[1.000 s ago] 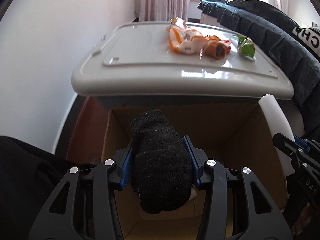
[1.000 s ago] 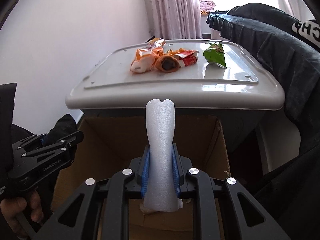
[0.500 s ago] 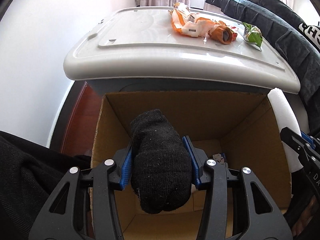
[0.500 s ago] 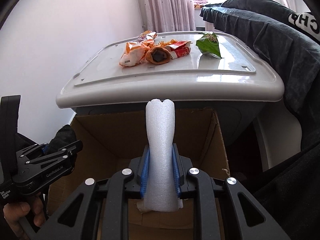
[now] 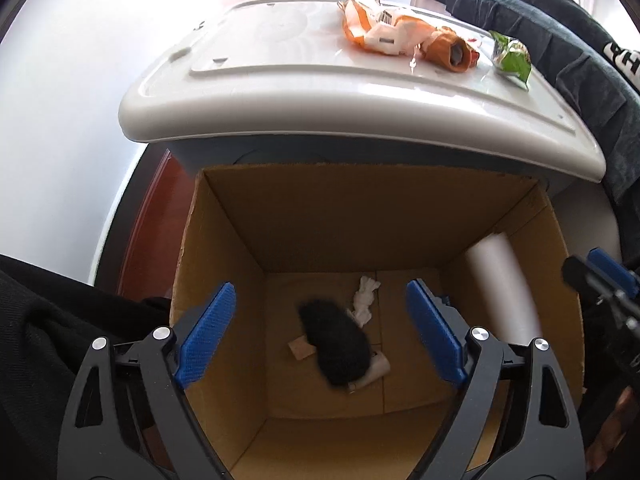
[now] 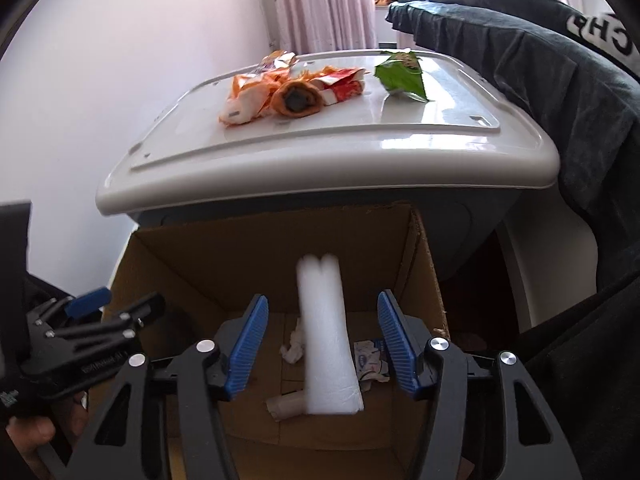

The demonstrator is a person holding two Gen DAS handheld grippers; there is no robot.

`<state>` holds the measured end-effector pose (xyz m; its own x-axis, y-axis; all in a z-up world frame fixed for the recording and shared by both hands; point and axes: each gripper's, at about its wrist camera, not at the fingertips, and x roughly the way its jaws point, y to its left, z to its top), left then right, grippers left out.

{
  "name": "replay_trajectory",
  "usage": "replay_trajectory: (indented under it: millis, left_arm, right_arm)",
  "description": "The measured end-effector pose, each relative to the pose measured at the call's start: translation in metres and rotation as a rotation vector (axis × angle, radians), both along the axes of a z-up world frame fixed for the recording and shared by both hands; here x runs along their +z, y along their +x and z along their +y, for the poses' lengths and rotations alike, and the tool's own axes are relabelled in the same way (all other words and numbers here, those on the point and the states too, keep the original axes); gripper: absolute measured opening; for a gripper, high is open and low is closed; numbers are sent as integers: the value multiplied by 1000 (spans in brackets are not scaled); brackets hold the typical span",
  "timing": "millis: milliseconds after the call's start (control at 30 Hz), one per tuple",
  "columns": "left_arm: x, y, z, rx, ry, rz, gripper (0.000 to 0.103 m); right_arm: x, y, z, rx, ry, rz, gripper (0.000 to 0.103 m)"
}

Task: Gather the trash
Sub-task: 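Drop the black sock and foam roll into the cardboard box, then reach the right tool to the green snack bag and grasp it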

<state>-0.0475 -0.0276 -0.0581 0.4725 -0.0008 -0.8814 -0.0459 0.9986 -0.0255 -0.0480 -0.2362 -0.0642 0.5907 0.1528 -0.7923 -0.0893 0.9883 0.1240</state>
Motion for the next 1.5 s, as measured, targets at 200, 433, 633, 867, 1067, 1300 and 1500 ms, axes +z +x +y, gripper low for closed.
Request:
replay_trajectory:
  millis: [200,433,633,867,1067,1300,1500]
  left_arm:
    - [-2,1,1,3,-10,7,85]
    - [3,6,2,4,-37,-6,85]
    - [22,21,-8,-33,-42,-74,85]
    - [42,56,-15,2,-60,-172,85]
    - [31,53,-9,27,-44,-161,85]
    - [23,53,0,68,-84,-127,85]
    - [19,54,3,83,-78,-120,85]
  right_arm:
    - [2,0,-12,-51,40,-6,57]
    - [12,9,-17,-54,86,-4,57]
    - [47,54,-29,-62,80,-63,58]
    - [88,145,-46,-85,25,-125,62]
    - [88,215,-61,-142,12,-111,63]
    - [64,276,-67,-164,29,-27,67]
    - [39,312,-72,-186,12,18,67]
